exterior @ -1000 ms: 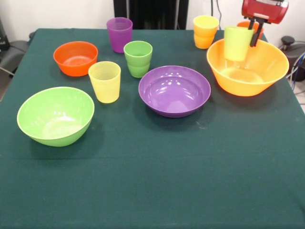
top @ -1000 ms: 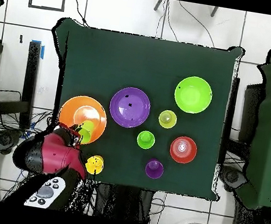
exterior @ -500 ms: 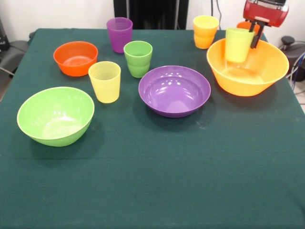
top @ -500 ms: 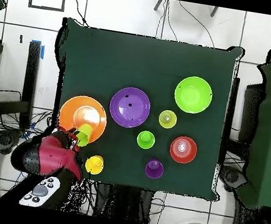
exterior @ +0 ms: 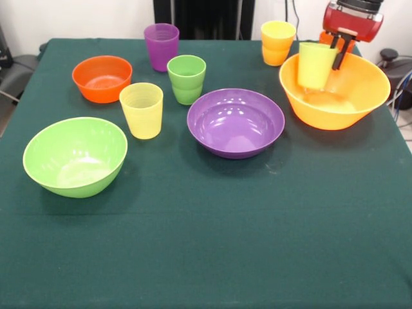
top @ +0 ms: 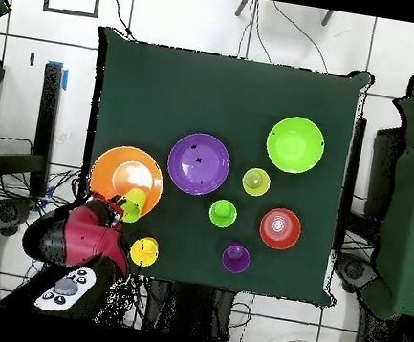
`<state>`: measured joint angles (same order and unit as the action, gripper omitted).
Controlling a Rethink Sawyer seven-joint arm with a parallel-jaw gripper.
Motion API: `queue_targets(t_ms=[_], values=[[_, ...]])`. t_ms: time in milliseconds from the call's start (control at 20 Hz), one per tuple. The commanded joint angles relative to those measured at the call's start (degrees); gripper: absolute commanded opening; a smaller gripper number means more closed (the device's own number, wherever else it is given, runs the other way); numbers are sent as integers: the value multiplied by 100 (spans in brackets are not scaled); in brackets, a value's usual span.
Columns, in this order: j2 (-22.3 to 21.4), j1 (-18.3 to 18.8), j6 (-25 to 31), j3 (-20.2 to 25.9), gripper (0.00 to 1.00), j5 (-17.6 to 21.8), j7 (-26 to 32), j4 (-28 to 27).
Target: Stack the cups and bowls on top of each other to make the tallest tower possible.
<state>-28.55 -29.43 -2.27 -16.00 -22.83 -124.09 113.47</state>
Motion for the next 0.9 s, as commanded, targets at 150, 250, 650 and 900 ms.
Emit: queue_targets(t_ms=[150,250,650,900], values=[[115,339,-341,587,0,-70,-1071,-187],[125,290,-348,517,0,-81,-1037,-210],[138,285,-381,527,0,-85,-1035,-221],[229,258,-450,530,0,-113,-1056,-271]])
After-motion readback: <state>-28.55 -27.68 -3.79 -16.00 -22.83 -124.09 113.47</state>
